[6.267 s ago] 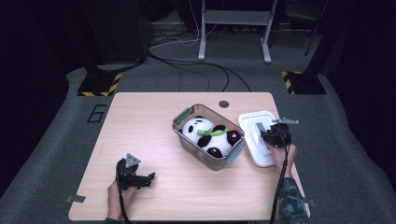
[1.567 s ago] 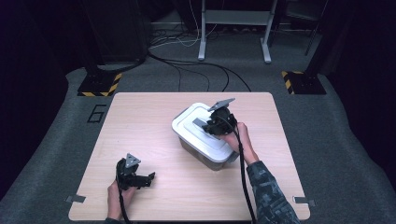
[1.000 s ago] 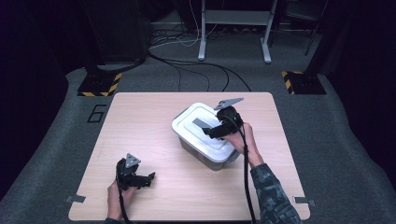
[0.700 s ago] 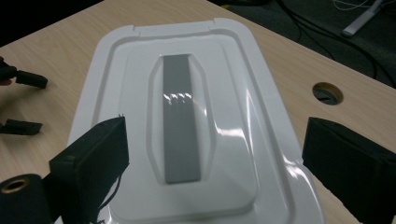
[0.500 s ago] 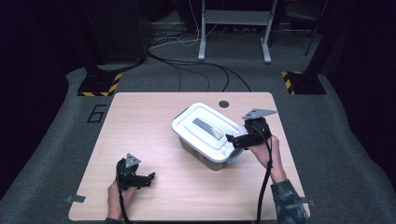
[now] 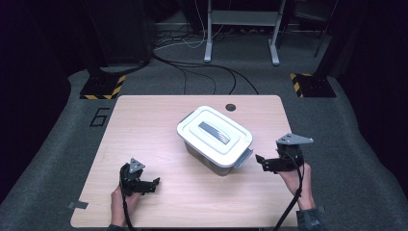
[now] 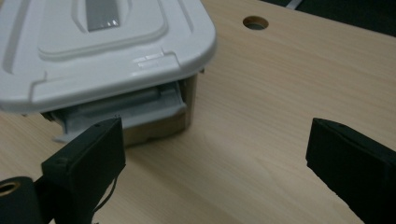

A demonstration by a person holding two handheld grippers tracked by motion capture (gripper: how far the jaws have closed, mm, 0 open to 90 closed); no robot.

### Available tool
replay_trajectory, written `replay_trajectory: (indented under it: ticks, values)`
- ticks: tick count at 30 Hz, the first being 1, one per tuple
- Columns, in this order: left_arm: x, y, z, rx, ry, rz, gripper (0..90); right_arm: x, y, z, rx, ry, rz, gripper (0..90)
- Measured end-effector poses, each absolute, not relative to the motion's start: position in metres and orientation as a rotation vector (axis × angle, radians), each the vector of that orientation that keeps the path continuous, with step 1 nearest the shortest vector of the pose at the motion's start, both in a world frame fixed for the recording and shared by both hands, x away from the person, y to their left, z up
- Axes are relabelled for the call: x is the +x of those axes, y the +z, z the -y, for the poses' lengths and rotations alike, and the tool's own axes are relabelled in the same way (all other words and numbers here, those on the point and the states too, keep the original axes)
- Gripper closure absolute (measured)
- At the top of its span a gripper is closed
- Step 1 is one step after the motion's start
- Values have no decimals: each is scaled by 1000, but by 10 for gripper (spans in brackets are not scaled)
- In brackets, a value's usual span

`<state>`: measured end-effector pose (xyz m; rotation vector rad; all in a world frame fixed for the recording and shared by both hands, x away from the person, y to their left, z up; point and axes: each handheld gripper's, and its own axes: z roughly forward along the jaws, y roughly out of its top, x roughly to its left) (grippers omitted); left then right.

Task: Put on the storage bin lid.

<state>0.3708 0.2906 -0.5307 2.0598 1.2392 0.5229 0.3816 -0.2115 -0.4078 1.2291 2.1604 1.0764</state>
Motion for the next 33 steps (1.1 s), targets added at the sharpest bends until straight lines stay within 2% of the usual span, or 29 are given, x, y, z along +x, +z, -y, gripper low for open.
replay_trajectory:
  ticks: [12, 23, 33]
  values:
    - [371, -530, -291, 2068, 520, -1238, 1, 363, -466, 246, 1392, 959, -2128, 35]
    - [371, -530, -291, 2066, 518, -1239, 1, 346, -522, 254, 1486, 897, -2116, 11]
    - [371, -530, -291, 2078, 517, -1232, 1, 341, -529, 250, 1458, 875, -2081, 0]
